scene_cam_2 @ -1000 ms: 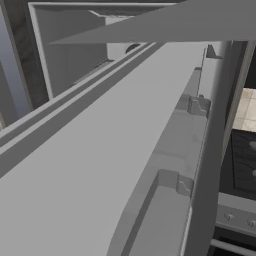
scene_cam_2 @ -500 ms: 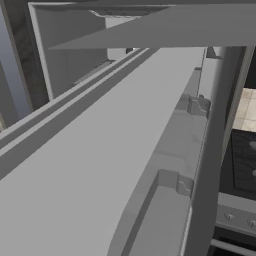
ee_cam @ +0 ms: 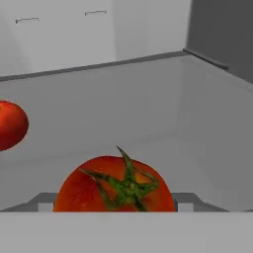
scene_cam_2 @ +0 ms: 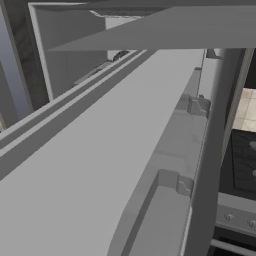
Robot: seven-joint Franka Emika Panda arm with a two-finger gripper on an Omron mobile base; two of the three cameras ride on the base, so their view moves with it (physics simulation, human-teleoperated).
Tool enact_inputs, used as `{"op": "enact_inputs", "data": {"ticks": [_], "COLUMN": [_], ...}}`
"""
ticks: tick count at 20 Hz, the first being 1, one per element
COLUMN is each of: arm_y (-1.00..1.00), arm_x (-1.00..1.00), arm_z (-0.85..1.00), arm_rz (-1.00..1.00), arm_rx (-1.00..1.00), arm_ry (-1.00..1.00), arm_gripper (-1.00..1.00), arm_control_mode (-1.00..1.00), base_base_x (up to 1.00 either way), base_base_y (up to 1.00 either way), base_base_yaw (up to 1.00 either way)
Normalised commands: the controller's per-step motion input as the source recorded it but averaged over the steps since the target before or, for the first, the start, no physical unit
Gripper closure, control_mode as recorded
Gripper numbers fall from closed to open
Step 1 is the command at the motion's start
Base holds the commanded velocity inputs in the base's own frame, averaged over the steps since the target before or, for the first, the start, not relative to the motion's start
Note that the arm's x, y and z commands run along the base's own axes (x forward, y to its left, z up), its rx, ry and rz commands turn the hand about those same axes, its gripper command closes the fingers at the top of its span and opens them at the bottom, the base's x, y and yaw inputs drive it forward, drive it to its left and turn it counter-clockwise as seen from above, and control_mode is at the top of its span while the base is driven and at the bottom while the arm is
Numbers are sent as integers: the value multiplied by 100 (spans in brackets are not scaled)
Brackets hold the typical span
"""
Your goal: Place one tomato and one chicken drumstick in each tupperware on the nearby counter, to pack two identical lunches.
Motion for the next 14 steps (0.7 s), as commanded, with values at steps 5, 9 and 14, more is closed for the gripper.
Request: {"op": "enact_inputs", "data": {"ticks": [5, 9, 14], "arm_y": [61, 42, 60], "arm_x": [-100, -100, -91], "arm_z": [14, 52, 67], "arm_rz": [19, 6, 0], "arm_rx": [-8, -14, -20], "arm_ry": [-19, -13, 0], "arm_gripper": [100, 100, 100], "arm_control_mode": [-100, -100, -100], "base_base_x": [0, 0, 0], "base_base_y": [0, 0, 0], "base_base_yaw": [0, 0, 0]}}
